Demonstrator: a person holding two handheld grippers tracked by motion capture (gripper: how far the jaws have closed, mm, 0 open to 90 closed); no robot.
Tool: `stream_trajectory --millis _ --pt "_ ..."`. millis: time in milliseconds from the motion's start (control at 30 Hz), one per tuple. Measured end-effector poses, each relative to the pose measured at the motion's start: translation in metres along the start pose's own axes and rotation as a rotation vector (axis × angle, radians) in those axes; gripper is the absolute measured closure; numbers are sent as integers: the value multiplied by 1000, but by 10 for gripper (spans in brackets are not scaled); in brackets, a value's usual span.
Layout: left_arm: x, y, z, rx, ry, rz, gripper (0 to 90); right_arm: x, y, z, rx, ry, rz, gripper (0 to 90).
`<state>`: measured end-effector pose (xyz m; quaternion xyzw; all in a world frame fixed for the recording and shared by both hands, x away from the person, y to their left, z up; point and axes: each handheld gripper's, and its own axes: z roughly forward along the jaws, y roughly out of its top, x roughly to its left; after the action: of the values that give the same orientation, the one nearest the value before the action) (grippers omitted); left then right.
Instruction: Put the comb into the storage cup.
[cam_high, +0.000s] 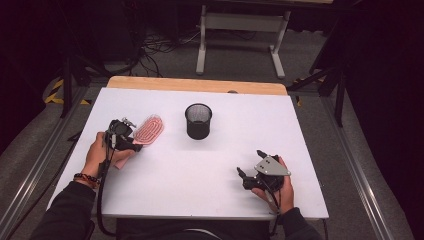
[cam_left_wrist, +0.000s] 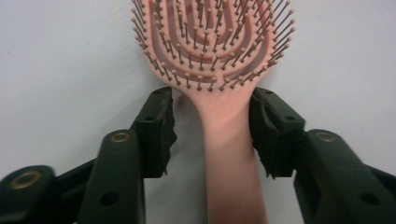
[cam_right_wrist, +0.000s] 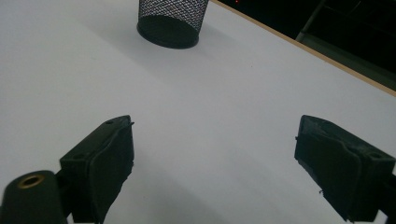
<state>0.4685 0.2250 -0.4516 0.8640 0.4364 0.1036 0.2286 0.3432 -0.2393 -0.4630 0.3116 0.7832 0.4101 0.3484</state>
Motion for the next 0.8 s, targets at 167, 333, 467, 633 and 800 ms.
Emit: stream_trajectory --millis 167,333,467,633,800 --pt "3 -2 0 -17 1 20 684 1 0 -1 -3 3 0 123" --pt "3 -3 0 -26 0 35 690 0 0 0 0 6 -1 122" --pt "1 -4 0 -41 17 49 691 0 0 0 -2 8 0 122" --pt "-3 -8 0 -76 57 79 692 -1 0 -1 -1 7 -4 122" --pt "-6 -13 -4 -127 115 92 692 -1 -1 -1 0 4 3 121"
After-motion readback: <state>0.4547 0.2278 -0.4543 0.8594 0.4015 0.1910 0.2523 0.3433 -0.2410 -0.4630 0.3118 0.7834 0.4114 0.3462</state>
